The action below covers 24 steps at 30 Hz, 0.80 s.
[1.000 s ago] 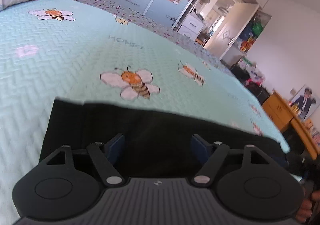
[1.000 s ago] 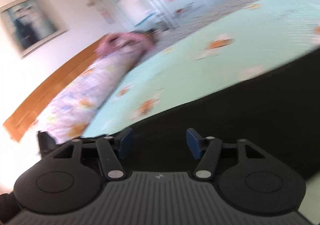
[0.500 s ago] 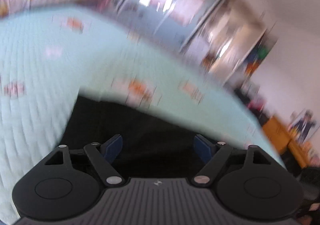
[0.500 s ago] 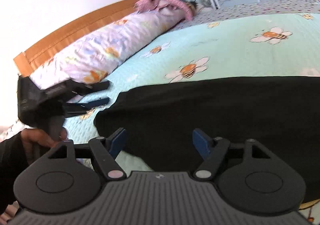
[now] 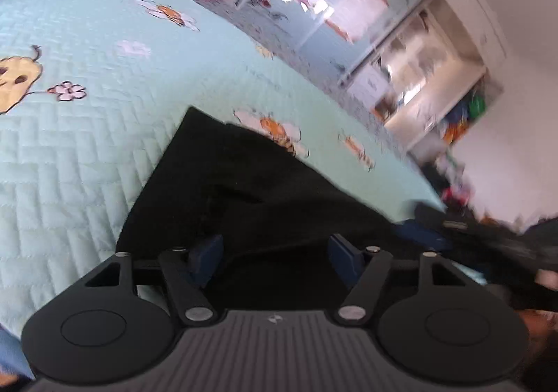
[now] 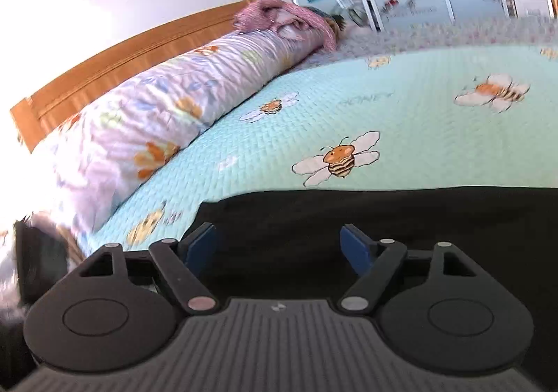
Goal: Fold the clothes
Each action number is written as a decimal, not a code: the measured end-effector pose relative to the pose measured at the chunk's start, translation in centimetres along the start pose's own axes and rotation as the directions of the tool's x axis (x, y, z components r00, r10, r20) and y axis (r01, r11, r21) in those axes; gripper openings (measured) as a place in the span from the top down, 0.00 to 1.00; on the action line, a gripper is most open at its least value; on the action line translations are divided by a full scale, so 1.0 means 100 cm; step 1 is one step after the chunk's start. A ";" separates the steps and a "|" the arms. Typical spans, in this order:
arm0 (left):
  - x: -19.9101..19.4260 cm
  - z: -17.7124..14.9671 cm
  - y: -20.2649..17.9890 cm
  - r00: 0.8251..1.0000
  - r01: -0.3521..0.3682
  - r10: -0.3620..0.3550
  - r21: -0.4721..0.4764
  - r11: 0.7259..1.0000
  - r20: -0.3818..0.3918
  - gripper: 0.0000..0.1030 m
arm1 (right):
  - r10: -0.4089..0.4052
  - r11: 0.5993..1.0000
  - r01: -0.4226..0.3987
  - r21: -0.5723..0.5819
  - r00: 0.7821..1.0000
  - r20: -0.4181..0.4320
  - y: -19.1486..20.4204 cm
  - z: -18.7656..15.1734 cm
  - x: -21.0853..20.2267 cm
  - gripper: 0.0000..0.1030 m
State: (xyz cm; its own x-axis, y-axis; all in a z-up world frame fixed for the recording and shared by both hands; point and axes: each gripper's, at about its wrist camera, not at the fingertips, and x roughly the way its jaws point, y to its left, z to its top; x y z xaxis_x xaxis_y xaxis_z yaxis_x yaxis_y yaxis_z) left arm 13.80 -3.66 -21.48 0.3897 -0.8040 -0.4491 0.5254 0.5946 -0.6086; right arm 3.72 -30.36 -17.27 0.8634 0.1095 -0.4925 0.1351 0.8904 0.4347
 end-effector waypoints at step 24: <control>-0.019 0.002 -0.005 0.999 -0.037 0.037 0.017 0.999 0.019 0.28 | 0.089 0.976 -0.078 0.205 0.995 -0.043 -0.062 -0.089 -0.082 0.19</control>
State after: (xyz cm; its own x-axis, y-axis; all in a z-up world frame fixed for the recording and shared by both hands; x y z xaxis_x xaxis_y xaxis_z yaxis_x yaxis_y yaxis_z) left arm 12.93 -2.47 -20.23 0.4230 -0.7813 -0.4590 0.5232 0.6241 -0.5803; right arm -8.56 -32.79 -22.63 0.8504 0.2070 -0.4838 0.1638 0.7696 0.6171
